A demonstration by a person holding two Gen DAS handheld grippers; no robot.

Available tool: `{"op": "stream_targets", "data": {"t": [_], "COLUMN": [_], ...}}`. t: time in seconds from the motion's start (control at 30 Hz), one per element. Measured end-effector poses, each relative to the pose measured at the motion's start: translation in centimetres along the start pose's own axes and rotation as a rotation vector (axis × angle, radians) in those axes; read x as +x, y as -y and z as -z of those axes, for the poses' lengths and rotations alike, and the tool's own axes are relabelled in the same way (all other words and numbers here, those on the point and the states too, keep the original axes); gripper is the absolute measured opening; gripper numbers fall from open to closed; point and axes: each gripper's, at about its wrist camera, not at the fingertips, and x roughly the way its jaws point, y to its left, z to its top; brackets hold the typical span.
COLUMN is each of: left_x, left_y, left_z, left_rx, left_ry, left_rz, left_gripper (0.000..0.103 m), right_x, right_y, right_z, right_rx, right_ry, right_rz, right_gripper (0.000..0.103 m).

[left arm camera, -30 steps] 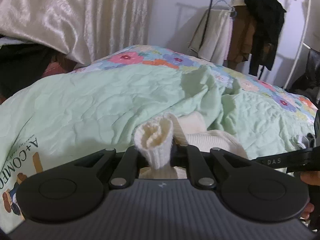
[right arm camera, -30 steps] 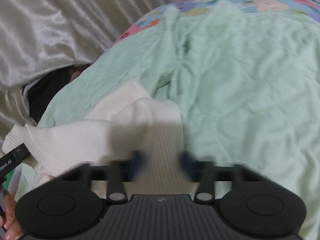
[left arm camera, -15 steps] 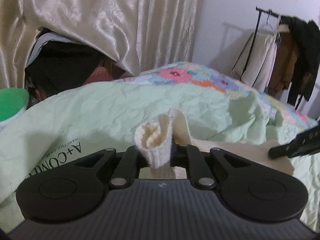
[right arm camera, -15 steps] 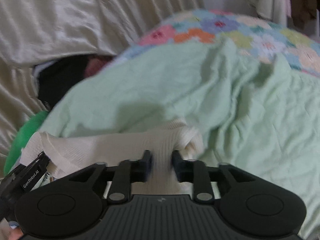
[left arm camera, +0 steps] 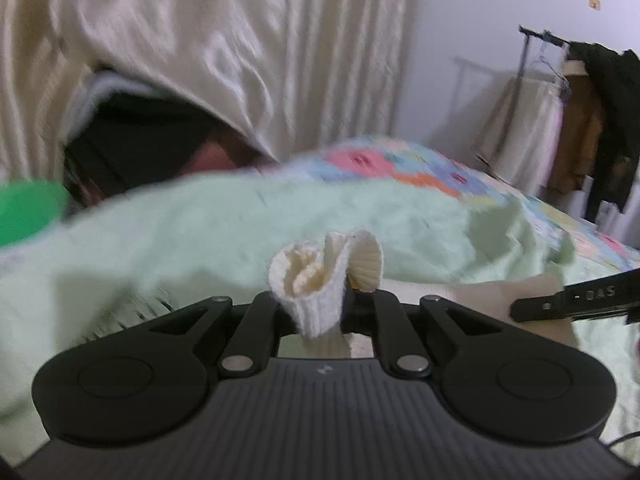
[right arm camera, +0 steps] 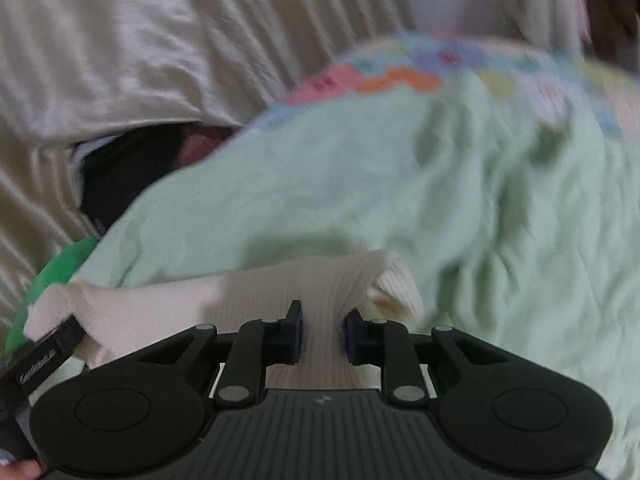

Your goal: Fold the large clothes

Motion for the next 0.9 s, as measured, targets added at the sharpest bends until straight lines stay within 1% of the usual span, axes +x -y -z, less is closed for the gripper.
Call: {"op": "stream_targets", "data": {"t": [0.07,0.1,0.13,0.17,0.2,0.27,0.33,0.37,0.4,0.43,0.47,0.53,0.57,0.6,0.63,0.67,0.73,0.77,0.8,0.83,0.87,0.9], "left_x": [-1.0,-1.5,-1.7,-1.8,-1.4,-0.6,1.3,1.6,2.9,3.5,3.8,5.0,5.8,6.2,6.9,7.6,7.5,6.9,6.0,5.3,4.4,2.9], "left_y": [-0.7,-1.2,-1.9,-2.9,-4.0,-5.2,-8.0,-8.4,-10.2,-11.1,-11.3,-12.5,-13.5,-14.1,-15.3,-16.4,-17.8,-18.3,-18.3,-18.1,-17.9,-17.4], "left_z": [-1.0,-1.5,-2.3,-3.2,-4.1,-5.0,-6.6,-6.8,-7.4,-7.5,-7.4,-7.0,-6.6,-6.4,-6.0,-5.6,-5.1,-4.9,-5.0,-5.1,-5.4,-5.9], "left_rx": [-0.035,-0.052,-0.061,-0.064,-0.053,-0.029,0.012,0.012,0.003,-0.008,-0.01,-0.03,-0.066,-0.088,-0.141,-0.193,-0.275,-0.302,-0.31,-0.301,-0.29,-0.265], "left_ry": [0.046,0.069,0.094,0.129,0.142,0.145,0.14,0.133,0.096,0.071,0.06,-0.003,-0.054,-0.091,-0.166,-0.238,-0.321,-0.349,-0.346,-0.336,-0.324,-0.29], "left_rz": [-0.018,-0.029,-0.065,-0.118,-0.153,-0.184,-0.245,-0.25,-0.261,-0.28,-0.286,-0.321,-0.342,-0.354,-0.368,-0.381,-0.383,-0.368,-0.36,-0.372,-0.386,-0.413], "left_gripper": [0.008,0.008,0.008,0.008,0.008,0.008,0.008,0.008,0.008,0.008,0.008,0.009,0.009,0.009,0.01,0.013,0.014,0.017,0.023,0.027,0.039,0.051], "right_x": [-0.3,-0.4,-0.5,-0.7,-0.9,-2.1,-2.8,-3.2,-3.5,-3.7,-3.8,-3.6,-3.3,-3.2,-3.0,-2.7,-1.6,-0.9,-0.3,-0.1,0.3,0.9], "right_y": [-1.4,-2.2,-2.4,-2.4,-2.4,-1.9,-1.3,-0.5,0.7,1.3,2.0,2.3,2.0,1.8,1.6,1.2,0.5,0.1,-0.3,-0.6,-0.7,-0.8], "right_z": [-1.1,-1.8,-2.2,-2.6,-2.9,-2.5,-1.9,-1.1,0.3,1.0,2.2,4.0,5.0,5.3,5.5,5.8,5.7,5.5,5.3,5.2,5.1,5.1], "right_rx": [-0.038,-0.054,-0.049,-0.03,-0.011,0.035,0.046,0.068,0.095,0.097,0.088,0.038,-0.02,-0.04,-0.06,-0.083,-0.098,-0.095,-0.092,-0.09,-0.085,-0.071], "right_ry": [0.006,0.009,0.011,0.019,0.029,0.081,0.093,0.091,0.075,0.068,0.046,0.015,0.005,0.013,0.022,0.027,-0.004,-0.002,0.0,0.01,0.019,0.015], "right_rz": [0.009,0.009,-0.005,-0.001,0.006,0.077,0.087,0.086,0.061,0.041,0.002,0.002,0.029,0.036,0.043,0.041,0.028,0.02,0.012,0.005,-0.01,-0.024], "right_gripper": [0.023,0.027,0.032,0.052,0.069,0.078,0.078,0.079,0.078,0.078,0.078,0.078,0.078,0.078,0.078,0.078,0.078,0.078,0.078,0.077,0.07,0.049]}}
